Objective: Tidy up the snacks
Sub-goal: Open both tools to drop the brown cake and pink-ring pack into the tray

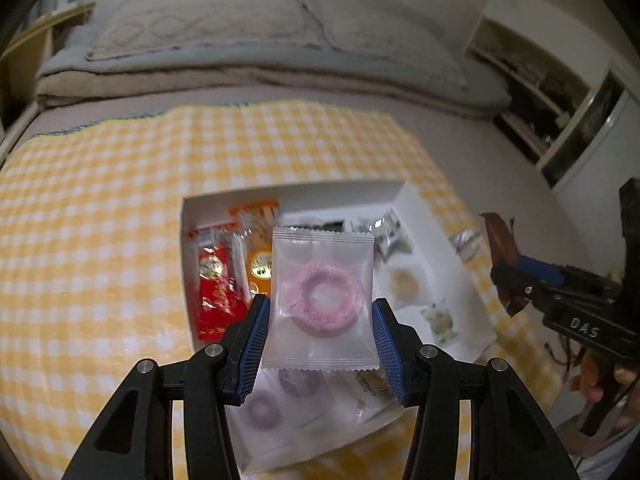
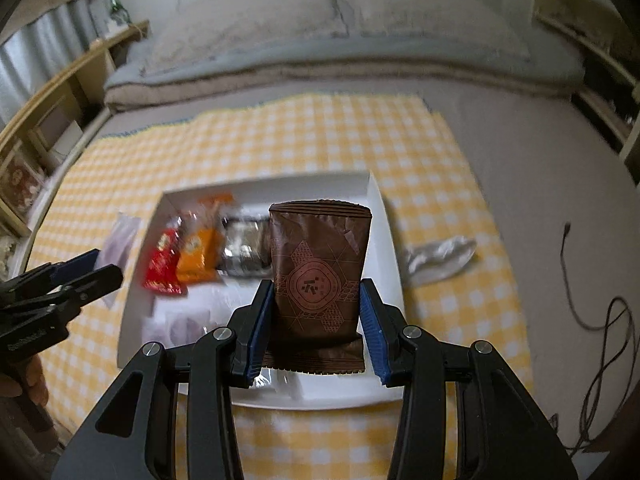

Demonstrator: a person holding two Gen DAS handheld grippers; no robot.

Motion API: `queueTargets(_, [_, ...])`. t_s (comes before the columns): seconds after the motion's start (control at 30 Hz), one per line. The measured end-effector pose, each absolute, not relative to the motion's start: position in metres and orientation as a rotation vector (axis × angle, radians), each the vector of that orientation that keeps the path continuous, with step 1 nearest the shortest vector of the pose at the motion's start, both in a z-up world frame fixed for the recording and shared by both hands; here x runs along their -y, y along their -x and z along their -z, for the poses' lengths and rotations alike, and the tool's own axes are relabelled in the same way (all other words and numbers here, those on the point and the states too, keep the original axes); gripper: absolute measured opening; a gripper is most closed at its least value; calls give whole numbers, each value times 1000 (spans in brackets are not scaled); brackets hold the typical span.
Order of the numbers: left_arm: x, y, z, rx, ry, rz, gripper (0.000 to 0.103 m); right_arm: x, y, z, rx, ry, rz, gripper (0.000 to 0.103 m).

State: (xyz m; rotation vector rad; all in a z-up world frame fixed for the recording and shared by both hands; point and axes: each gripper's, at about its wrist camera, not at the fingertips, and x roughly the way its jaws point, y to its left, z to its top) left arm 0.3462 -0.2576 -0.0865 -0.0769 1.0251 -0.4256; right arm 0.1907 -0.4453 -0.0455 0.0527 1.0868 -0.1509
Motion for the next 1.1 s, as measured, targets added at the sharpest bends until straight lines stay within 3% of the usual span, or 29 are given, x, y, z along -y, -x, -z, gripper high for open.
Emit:
queueTargets(0.4, [302,-399,122,-1058,-161,575,51,442,-199,91,-1234,-58,93,43])
queueTargets(0.47, [304,-401,125,-1048,-176,593,61,439,-200,96,-1249,-41,91,43])
queueTargets(0.5, [303,-401,128,-1044,-181,586,71,438,-201,99,-1255,-33,89,44])
queueTargets(0.53, [302,-404,130,-1047,-189,559,90,437,-202,100,-1260,-32,89,44])
queueTargets(0.73, [291,-408,137,-1094,-132,536,92,435,-205,107,-1280,-37,96,53])
queueTargets(0.83, [287,-403,133,-1101,-120,530,98,434,-205,107,-1287,-18,111,56])
queueTargets(0.93, [284,-397,129,-1112,-100,532,103,435,-202,107,-1292,-27,113,64])
queueTargets(1.03, [281,-391,124,-1113,-98,532,103,434,-197,106,-1294,-20,113,80])
queueTargets(1.1, [280,-386,121,-1109,-102,527,103,434,-194,103,-1279,-16,117,98])
